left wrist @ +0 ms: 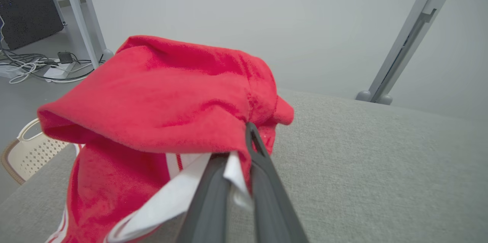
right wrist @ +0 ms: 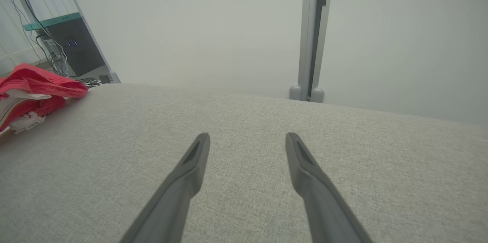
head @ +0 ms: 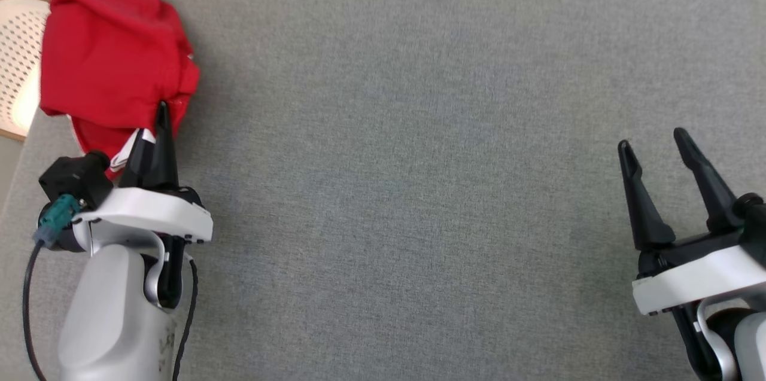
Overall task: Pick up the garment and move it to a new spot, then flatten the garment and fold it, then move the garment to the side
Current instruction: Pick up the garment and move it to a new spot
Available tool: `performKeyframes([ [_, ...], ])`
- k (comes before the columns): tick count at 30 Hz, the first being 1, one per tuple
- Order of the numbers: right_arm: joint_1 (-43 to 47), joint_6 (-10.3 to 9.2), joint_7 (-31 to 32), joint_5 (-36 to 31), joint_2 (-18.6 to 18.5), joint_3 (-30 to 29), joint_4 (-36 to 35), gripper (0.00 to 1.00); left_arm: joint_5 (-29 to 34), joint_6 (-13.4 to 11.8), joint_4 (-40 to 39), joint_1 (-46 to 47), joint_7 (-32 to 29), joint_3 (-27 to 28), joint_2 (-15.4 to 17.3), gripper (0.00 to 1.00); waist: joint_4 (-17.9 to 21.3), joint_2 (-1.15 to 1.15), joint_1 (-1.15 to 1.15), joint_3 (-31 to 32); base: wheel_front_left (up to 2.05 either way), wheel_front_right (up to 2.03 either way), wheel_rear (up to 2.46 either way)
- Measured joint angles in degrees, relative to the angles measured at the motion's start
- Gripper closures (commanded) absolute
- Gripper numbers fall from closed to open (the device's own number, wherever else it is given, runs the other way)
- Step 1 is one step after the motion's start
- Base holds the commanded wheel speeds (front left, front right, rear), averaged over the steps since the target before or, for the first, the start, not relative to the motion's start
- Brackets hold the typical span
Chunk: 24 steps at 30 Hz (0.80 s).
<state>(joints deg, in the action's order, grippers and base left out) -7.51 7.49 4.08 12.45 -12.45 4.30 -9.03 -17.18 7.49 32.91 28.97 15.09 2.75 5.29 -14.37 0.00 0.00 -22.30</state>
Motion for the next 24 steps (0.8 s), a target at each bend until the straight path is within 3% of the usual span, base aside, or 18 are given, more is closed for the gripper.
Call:
performKeyframes([
  [10,2.72,0.00,-1.10,0.54,1.49,2.23,2.50,0.00,4.23,0.00,-14.95,-10.61,-0.01,-4.05,0.19,1.00,1.29,0.00,0.00,8.18,0.00,0.00,0.00],
  [24,3.52,0.00,-3.60,1.75,3.31,4.67,5.41,0.00,5.60,-0.64,-29.84,-20.35,-5.78,-11.52,-0.52,1.00,11.74,0.00,0.00,12.43,0.00,0.00,0.00],
])
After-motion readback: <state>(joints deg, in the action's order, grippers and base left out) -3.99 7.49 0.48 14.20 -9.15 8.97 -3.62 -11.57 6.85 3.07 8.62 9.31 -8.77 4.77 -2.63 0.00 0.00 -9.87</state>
